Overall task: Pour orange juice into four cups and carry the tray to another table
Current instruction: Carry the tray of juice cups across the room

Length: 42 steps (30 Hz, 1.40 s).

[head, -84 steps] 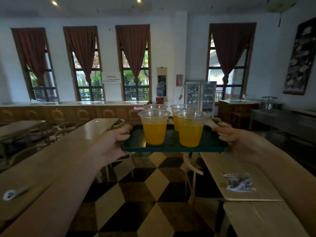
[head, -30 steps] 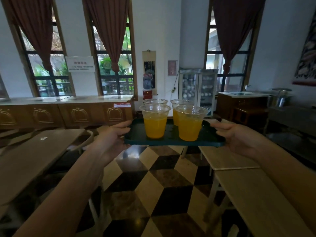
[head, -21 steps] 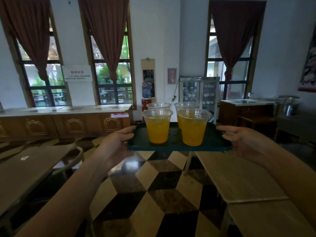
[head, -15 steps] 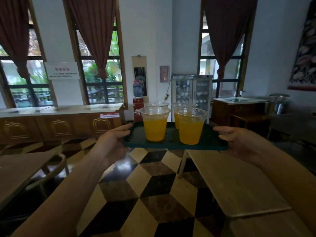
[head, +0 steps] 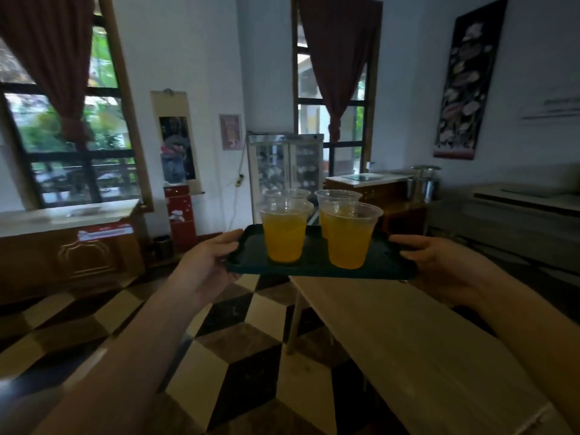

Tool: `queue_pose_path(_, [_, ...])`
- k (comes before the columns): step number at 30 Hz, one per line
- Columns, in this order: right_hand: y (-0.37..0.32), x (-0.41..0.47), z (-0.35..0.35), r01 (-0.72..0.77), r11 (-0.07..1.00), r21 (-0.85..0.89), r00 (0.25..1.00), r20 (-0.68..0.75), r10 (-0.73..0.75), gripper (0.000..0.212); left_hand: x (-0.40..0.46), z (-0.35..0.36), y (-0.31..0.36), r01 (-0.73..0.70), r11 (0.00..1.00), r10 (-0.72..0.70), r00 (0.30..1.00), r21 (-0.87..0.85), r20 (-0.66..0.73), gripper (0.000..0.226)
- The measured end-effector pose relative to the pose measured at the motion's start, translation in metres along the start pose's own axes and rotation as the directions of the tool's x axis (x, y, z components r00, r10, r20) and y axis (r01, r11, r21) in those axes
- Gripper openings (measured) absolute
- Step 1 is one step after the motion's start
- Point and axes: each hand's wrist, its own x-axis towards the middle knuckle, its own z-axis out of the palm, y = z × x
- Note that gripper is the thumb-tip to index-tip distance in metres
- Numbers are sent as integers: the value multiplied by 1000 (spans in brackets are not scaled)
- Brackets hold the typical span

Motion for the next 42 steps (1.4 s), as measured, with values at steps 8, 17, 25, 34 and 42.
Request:
queue_pose_path(8, [-19, 97, 27, 46, 998, 45, 989, -145, -39, 41, 157, -7, 18, 67, 996, -51, 976, -67, 212, 38])
queue_pose_path(17, [-26, 195, 18, 55, 998, 18, 968, -245, -49, 42, 299, 14, -5, 131, 990, -113, 951, -43, 289, 34])
queue_pose_path(25, [-39, 315, -17, 90, 995, 33, 953, -293, -76, 41, 437, 51, -27, 196, 980, -178, 926, -19, 333, 38])
queue_pose_path(34, [-53, 436, -54, 84, 994, 72, 927, -371, -51, 43, 579, 93, -38, 210, 977, -199, 897, 16, 395, 38])
queue_pose_path(42, [-62, 495, -60, 42, 998, 39, 872, -489, -18, 42, 683, 132, -56, 222, 973, -224, 865, 58, 448, 36])
